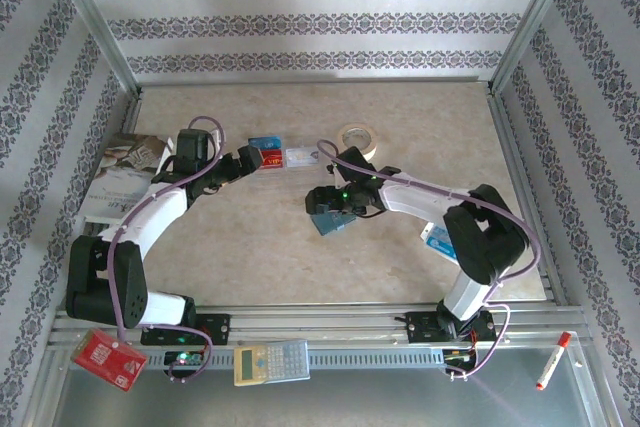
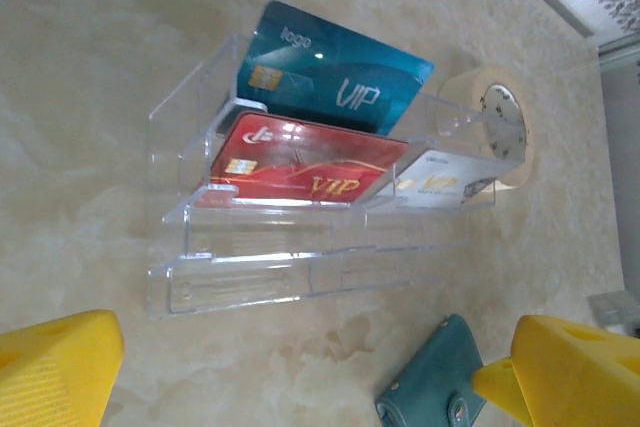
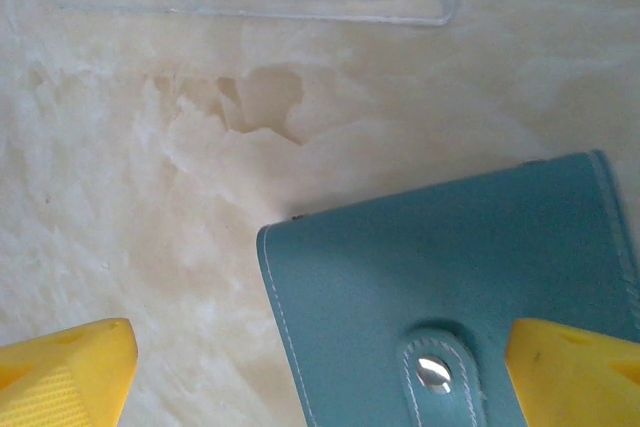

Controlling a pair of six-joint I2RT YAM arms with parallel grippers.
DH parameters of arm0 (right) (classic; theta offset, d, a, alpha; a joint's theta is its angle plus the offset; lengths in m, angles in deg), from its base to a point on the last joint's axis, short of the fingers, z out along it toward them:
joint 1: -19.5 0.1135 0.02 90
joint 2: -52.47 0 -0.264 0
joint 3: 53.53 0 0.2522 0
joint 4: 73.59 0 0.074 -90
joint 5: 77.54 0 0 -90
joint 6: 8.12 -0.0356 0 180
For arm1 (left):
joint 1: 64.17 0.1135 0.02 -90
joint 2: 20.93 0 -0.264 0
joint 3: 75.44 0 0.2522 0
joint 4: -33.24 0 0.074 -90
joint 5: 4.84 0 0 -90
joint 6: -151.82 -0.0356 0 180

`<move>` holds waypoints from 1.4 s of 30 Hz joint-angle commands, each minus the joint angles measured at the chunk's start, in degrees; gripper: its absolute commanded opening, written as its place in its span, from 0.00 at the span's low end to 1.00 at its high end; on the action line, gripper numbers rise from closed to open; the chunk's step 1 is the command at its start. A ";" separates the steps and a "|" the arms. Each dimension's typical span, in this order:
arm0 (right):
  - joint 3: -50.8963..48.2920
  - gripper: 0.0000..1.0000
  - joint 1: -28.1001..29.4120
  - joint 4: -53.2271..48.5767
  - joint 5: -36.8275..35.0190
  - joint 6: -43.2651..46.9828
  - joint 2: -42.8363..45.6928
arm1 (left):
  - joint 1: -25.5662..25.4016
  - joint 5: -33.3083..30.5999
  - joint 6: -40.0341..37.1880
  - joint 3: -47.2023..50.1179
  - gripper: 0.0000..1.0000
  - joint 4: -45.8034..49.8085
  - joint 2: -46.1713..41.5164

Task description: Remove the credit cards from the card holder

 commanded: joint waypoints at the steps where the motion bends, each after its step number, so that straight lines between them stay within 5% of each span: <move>1: 2.41 0.95 1.24 -5.10 -3.09 -0.38 5.07 | -1.24 0.81 -3.01 -2.40 1.00 4.80 -0.79; 12: 10.06 0.69 10.00 -5.19 -12.32 -6.56 -5.79 | -1.38 -8.92 -0.19 -2.50 1.00 6.88 -2.71; 17: 11.77 0.63 10.64 -6.02 -17.50 -5.10 -9.46 | -1.38 -7.45 0.34 -0.85 1.00 5.97 -3.68; 25: 11.61 0.63 11.28 -5.71 -9.96 2.55 -13.47 | -2.62 -5.13 1.48 -0.36 1.00 6.55 -3.44; 34: -4.54 0.65 12.28 -8.41 -7.62 12.74 3.12 | -6.32 -3.37 2.31 -0.62 0.95 7.62 -1.17; 42: -9.69 0.65 6.67 -8.40 -16.33 -4.41 15.08 | -14.12 -2.38 4.92 -1.70 0.82 7.97 2.73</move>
